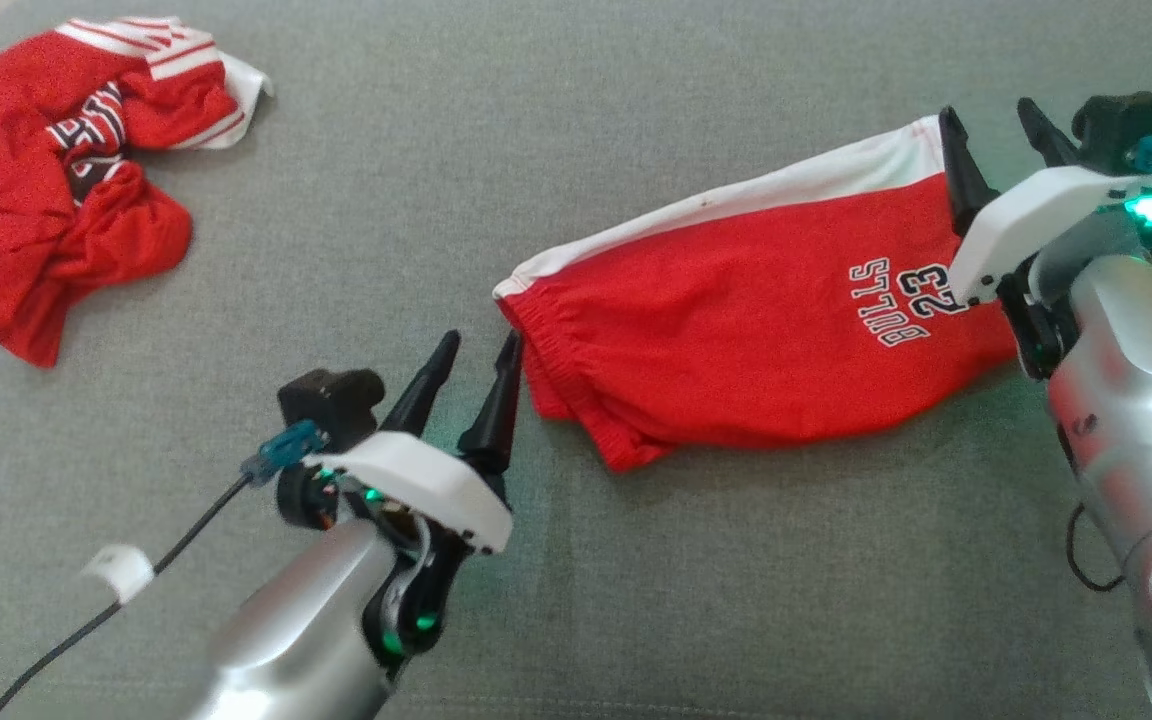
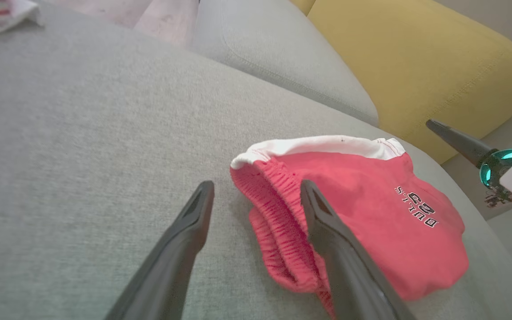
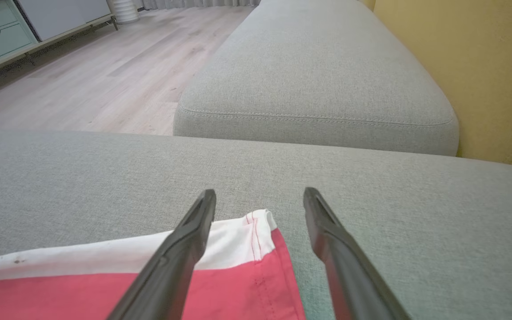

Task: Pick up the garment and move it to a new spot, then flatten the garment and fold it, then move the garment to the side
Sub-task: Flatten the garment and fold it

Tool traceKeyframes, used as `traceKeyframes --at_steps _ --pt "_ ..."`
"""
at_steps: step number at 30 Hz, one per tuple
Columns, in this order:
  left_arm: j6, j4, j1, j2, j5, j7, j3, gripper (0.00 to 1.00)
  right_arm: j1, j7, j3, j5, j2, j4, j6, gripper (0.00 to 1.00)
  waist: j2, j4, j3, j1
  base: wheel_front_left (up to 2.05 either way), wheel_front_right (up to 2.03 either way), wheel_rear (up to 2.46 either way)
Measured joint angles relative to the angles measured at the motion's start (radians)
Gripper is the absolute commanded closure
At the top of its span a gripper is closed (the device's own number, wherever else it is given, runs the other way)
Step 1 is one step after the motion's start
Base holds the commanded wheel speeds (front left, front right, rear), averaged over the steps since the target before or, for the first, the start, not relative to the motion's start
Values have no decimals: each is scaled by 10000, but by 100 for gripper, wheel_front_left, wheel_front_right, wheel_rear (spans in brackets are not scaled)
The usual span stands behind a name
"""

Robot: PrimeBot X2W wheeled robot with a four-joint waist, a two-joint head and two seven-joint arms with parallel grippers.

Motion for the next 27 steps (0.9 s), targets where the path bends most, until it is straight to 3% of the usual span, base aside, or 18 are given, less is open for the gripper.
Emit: traceKeyframes --at_steps 7,14,24,25,26,27 --pt "727 -1141 477 807 663 -594 63 0 419 715 479 642 -393 389 -2 0 0 39 -592 -1 0 0 0" --pt "1492 -1814 999 1354 922 -1020 742 0 946 1670 809 1277 -585 560 0 0 0 333 -707 -1 0 0 0" --pt "2102 -2851 2225 1850 1112 -1250 1847 0 1044 2708 991 2010 -953 683 -2 0 0 731 -331 0 0 0 0" --pt "2102 -2947 2308 1850 1135 -1250 1919 0 1042 2826 993 2134 -953 642 -2 11 0 750 -323 0 0 0 0" --pt "2107 -3005 2388 1852 1172 -1258 1979 0 1043 2986 1012 2261 -951 570 -2 38 0 759 -327 0 0 0 0" --pt "2109 -3045 2449 1854 1218 -1260 2011 0 1046 3156 1057 2364 -951 485 -2 58 0 762 -332 0 0 0 0"
